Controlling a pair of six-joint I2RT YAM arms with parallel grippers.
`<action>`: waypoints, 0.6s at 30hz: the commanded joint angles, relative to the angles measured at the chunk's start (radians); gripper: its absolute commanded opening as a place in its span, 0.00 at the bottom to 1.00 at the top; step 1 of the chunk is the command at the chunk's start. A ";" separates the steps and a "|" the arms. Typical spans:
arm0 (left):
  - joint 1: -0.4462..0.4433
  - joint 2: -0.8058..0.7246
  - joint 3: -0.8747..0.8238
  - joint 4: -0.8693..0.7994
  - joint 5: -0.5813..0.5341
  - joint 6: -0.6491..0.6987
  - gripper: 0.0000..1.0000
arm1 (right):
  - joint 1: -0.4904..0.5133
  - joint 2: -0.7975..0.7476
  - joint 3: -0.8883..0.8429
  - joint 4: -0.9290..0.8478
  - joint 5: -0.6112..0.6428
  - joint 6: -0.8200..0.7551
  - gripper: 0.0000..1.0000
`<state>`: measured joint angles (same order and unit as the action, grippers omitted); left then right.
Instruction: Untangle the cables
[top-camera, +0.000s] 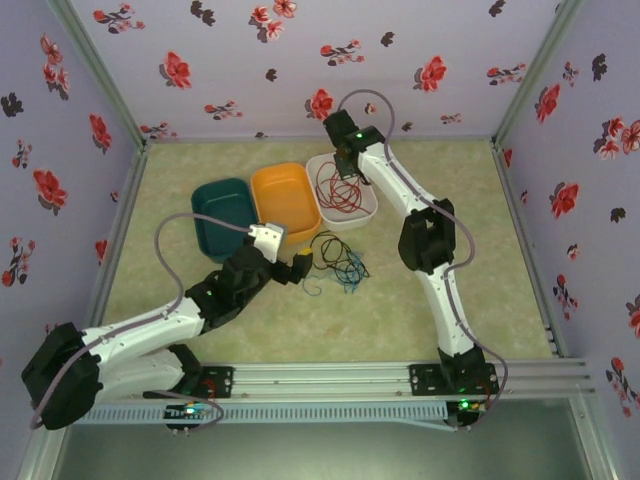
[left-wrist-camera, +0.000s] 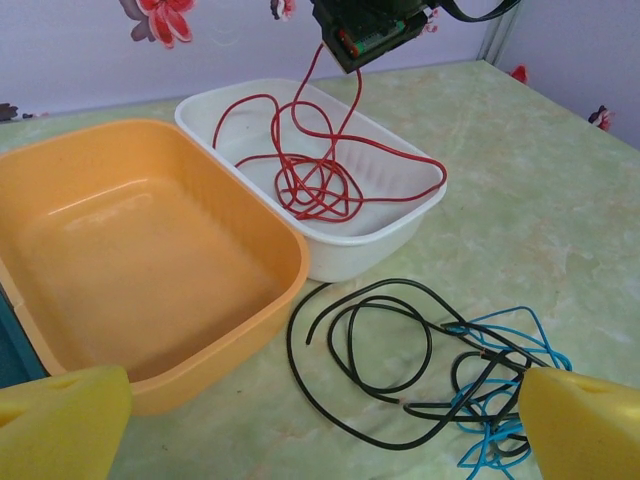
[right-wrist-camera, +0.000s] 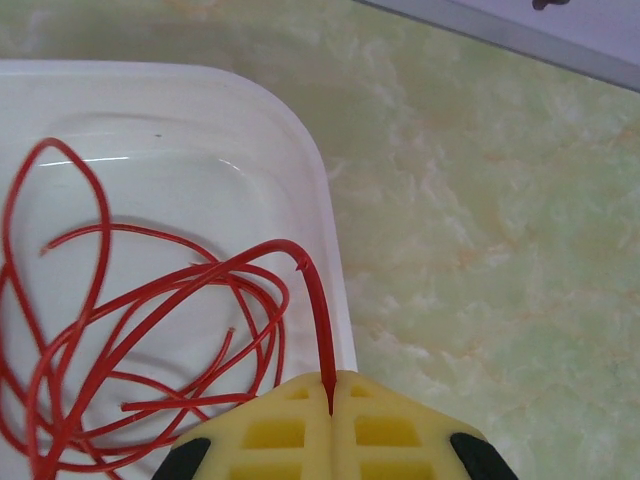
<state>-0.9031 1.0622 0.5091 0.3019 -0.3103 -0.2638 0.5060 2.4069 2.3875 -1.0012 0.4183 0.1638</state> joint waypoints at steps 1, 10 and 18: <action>0.007 0.017 0.015 0.034 0.012 -0.025 1.00 | -0.010 0.035 0.027 -0.007 0.045 0.042 0.00; 0.007 0.038 0.022 0.042 0.026 -0.028 1.00 | -0.016 0.091 0.034 0.072 0.037 0.063 0.00; 0.007 0.044 0.026 0.039 0.025 -0.025 1.00 | -0.015 0.132 0.033 0.122 -0.059 0.023 0.09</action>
<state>-0.9031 1.0969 0.5095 0.3206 -0.2874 -0.2817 0.4953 2.5160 2.3943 -0.9123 0.3950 0.2008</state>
